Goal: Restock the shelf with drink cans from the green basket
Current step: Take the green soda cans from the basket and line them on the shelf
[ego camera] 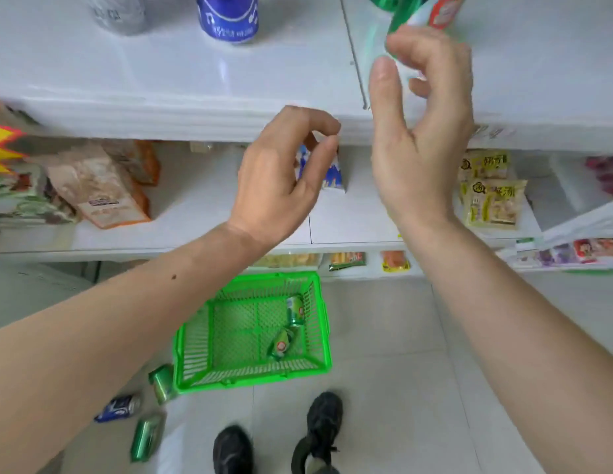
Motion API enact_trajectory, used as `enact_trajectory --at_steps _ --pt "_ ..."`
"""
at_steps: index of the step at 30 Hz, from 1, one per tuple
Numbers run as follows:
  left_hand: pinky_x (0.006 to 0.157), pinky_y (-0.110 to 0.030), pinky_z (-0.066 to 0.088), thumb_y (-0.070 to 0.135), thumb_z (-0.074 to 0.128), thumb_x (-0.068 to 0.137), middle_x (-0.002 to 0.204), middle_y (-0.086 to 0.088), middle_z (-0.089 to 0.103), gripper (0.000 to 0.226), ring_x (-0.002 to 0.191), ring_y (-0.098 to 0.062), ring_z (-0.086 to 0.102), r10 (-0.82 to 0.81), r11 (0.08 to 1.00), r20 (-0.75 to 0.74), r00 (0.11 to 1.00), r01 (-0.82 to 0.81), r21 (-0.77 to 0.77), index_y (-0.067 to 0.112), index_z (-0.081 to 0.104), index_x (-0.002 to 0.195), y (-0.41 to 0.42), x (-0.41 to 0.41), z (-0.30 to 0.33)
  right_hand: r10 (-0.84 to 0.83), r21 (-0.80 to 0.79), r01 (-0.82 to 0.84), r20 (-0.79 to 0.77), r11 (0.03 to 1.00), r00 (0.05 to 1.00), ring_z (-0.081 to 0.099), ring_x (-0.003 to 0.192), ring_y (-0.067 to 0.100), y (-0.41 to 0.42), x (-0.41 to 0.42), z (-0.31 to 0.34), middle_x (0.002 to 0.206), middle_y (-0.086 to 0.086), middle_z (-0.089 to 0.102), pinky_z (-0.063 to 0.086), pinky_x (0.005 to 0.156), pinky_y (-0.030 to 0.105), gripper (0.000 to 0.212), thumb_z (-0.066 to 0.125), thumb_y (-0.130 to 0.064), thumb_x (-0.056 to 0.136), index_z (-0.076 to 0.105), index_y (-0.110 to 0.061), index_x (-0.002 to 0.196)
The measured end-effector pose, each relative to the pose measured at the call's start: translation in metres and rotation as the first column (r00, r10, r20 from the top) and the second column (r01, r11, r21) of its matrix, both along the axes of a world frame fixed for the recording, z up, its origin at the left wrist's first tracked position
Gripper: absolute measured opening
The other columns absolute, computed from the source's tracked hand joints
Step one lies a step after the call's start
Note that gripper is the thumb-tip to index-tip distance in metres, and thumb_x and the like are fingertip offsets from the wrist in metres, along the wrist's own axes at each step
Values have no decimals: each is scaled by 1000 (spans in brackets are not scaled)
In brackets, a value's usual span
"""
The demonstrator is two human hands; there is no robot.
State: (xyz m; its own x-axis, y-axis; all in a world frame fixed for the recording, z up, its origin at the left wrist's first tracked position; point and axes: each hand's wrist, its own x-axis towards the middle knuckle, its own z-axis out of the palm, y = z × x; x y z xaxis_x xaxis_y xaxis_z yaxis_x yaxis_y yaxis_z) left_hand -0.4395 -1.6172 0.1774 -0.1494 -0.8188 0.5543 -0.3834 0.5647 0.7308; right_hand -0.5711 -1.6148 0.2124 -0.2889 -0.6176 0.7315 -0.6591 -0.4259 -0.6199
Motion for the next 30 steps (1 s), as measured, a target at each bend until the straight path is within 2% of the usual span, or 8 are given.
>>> enact_trajectory --at_steps 7,11,13,17,20,23,27,30 --pt "70 -29 49 17 54 95 102 -2 63 17 83 -11 58 12 976 97 995 -32 215 7 61 106 45 20 -144 71 286 -77 29 955 997 55 108 14 54 8 -161 111 12 61 46 92 29 16 59 -6 94 65 2 107" --pt "73 -36 50 21 53 92 100 -2 63 17 82 -15 60 52 917 192 980 -122 379 10 60 104 61 29 -249 100 502 -124 75 856 992 60 99 18 81 8 -282 103 6 62 47 88 27 20 57 -17 94 64 -3 106" --pt "72 -36 51 20 55 92 101 -2 63 16 82 -18 61 78 862 241 967 -187 471 11 61 103 70 34 -305 60 612 -102 89 784 994 64 94 20 94 9 -345 101 5 63 51 80 35 23 56 -24 93 64 -7 106" --pt "73 -26 45 20 57 93 103 -8 66 17 79 -19 61 181 664 310 933 -348 661 10 64 105 84 46 -410 -72 854 -10 55 521 996 66 94 25 108 8 -463 105 8 65 50 79 39 21 63 -26 92 61 -11 107" --pt "80 -33 50 26 56 94 104 -13 68 21 88 -28 64 205 493 344 916 -400 773 11 64 106 90 55 -485 -210 949 -37 107 314 972 68 94 28 114 14 -540 104 9 70 51 84 35 25 69 -27 88 63 -10 106" --pt "85 -35 47 29 55 94 109 -12 67 26 99 -31 63 173 380 372 912 -410 829 10 63 109 92 59 -554 -286 981 -118 158 153 945 66 89 21 118 25 -605 109 6 69 41 72 20 34 73 -27 86 61 -9 111" --pt "88 -33 45 33 54 94 116 -13 66 31 109 -31 60 72 258 405 912 -409 875 10 63 114 96 61 -633 -318 980 -195 175 -33 932 61 106 26 116 40 -683 120 6 62 43 79 25 50 75 -32 84 53 -9 122" --pt "90 -34 47 36 54 94 115 -13 66 32 108 -30 61 26 198 393 919 -390 899 12 63 113 100 64 -676 -374 954 -246 168 -172 912 57 80 17 106 47 -725 111 5 59 41 61 15 55 77 -34 82 50 -6 122"
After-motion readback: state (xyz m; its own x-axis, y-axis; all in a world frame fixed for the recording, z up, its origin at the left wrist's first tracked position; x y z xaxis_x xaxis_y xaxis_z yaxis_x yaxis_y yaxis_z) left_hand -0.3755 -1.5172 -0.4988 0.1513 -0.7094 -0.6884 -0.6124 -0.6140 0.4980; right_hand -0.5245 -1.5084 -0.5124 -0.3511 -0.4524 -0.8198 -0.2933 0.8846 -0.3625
